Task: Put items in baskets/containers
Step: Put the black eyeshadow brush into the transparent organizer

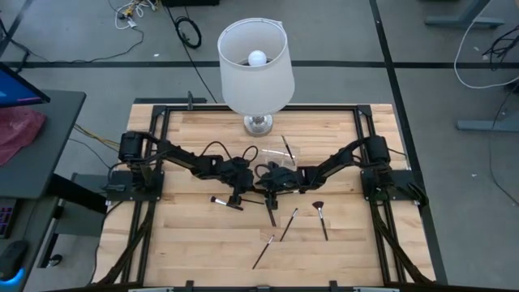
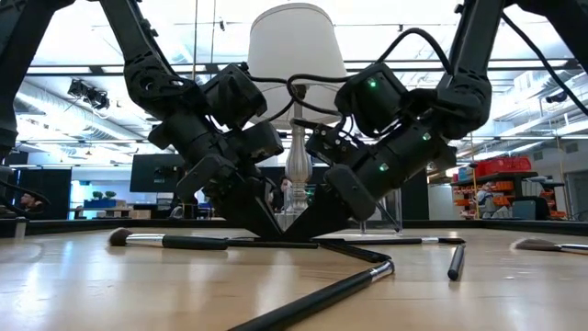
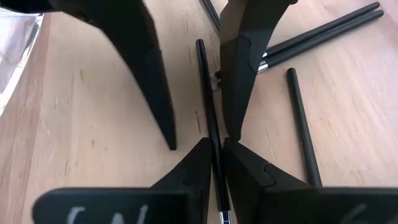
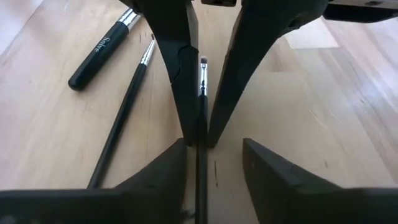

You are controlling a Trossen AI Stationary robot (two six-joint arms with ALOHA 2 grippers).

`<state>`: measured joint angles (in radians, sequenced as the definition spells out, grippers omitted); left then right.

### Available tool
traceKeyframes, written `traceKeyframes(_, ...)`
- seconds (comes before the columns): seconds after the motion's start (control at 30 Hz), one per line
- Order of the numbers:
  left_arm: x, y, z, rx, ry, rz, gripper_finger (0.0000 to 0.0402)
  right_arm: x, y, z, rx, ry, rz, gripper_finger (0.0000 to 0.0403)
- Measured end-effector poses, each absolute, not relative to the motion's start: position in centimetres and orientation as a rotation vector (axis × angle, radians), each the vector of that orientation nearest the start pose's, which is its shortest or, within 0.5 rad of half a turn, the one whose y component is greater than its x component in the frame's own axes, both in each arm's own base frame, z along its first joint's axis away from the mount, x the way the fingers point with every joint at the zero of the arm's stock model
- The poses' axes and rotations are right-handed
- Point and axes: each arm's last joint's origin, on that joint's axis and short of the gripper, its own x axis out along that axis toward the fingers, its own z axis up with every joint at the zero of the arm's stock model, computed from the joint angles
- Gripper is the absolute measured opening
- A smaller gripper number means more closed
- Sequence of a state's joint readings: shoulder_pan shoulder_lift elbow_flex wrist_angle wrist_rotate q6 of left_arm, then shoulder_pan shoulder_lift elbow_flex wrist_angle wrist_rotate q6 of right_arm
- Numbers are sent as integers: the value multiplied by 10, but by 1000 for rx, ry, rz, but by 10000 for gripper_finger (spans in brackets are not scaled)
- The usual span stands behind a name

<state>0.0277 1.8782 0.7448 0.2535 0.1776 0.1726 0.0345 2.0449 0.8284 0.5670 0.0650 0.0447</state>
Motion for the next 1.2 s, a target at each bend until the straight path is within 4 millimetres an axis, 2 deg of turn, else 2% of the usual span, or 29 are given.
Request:
traceKeyframes(0.23,319,5,87,80,862,-183,54,356,10,67,57,700,-61,55)
traceKeyframes(0.4,316,5,100,94,852,-159,70,355,10,67,57,703,-64,13)
traceKeyframes(0.63,304,6,114,121,928,-95,118,355,10,67,59,689,-67,7)
traceKeyframes(0.8,301,6,116,96,950,-81,140,360,9,73,64,586,-65,7)
traceKeyframes(1.03,302,4,116,125,939,-69,142,360,10,82,41,564,-56,7)
traceKeyframes(1.2,303,5,116,125,936,-68,136,361,10,98,21,513,-45,7)
